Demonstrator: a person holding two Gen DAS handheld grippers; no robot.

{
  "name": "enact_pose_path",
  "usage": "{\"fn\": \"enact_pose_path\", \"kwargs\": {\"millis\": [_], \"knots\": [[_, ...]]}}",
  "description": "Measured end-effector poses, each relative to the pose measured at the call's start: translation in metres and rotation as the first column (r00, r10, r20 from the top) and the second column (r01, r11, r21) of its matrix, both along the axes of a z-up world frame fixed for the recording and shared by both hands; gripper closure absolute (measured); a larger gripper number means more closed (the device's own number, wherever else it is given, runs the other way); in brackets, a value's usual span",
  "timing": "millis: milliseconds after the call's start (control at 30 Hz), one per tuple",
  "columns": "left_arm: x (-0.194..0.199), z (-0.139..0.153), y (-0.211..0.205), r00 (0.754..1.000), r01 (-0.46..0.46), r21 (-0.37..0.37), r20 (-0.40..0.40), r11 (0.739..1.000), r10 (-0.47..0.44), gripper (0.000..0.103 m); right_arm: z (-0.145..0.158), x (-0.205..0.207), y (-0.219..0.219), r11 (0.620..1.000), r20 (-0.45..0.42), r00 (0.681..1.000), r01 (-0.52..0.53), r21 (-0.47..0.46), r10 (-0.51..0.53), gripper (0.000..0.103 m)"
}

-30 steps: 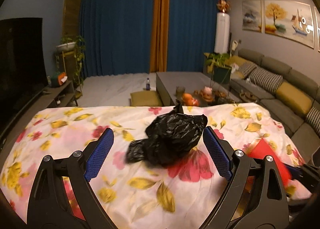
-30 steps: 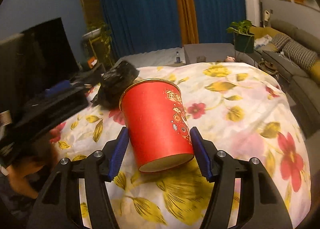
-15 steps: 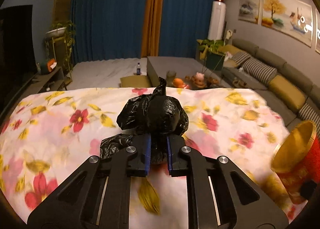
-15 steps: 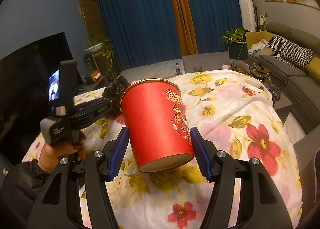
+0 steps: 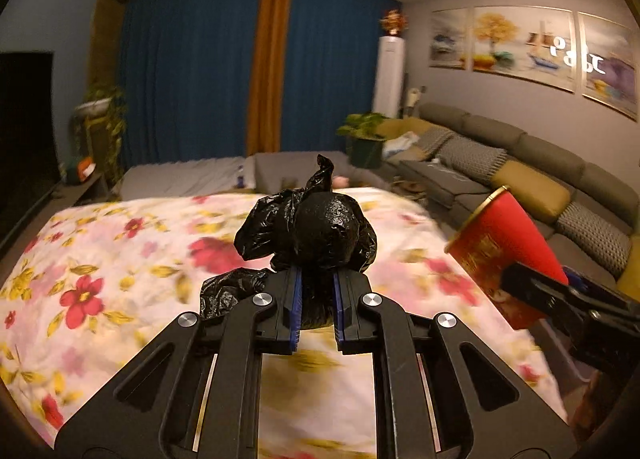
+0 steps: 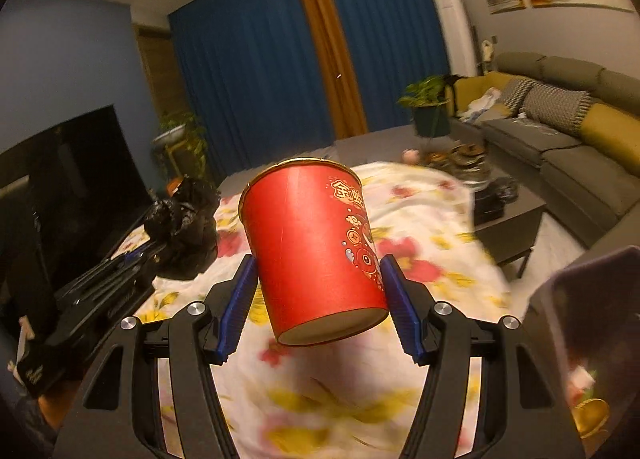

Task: Collect trash
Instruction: 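Carry the black bag and red cup over the grey bin, then open both tools to drop the black bag and red cup into the bin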

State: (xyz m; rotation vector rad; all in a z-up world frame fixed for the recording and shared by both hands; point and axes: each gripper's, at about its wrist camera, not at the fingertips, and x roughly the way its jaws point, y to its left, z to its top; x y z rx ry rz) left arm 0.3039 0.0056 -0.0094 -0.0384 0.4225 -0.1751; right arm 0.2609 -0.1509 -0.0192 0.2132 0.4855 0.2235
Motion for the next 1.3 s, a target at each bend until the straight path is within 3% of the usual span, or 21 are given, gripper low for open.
{"fn": "enact_pose_path", "kwargs": {"millis": [333, 667, 933, 1167, 1233, 1300], "knots": [[-0.038, 0.006, -0.118, 0.977, 0.214, -0.018, 0.009, 0.977, -0.214, 0.091, 0.012, -0.065, -0.100, 0.978, 0.052, 0.976, 0.210, -0.007, -0.209, 0.042], [-0.054, -0.012, -0.224, 0.917, 0.399, -0.048, 0.004, 0.916, -0.400, 0.091, 0.002, -0.105, -0.186, 0.911, 0.065, 0.909, 0.413, -0.005, -0.412, 0.042], [-0.053, -0.025, -0.271, 0.884, 0.466, -0.054, -0.008, 0.883, -0.467, 0.090, -0.005, -0.118, -0.221, 0.877, 0.060, 0.875, 0.479, 0.019, -0.480, 0.041], [-0.050, -0.035, -0.291, 0.861, 0.507, -0.038, -0.014, 0.861, -0.508, 0.088, -0.006, -0.119, -0.237, 0.867, 0.065, 0.864, 0.496, 0.054, -0.498, 0.040], [-0.051, -0.038, -0.297, 0.849, 0.526, -0.038, -0.017, 0.849, -0.527, 0.086, -0.007, -0.115, -0.240, 0.867, 0.063, 0.865, 0.496, 0.053, -0.499, 0.038], [-0.050, -0.042, -0.299, 0.840, 0.541, -0.030, -0.026, 0.841, -0.542, 0.072, -0.007, -0.111, -0.245, 0.868, 0.056, 0.867, 0.493, 0.063, -0.496, 0.030]]}}
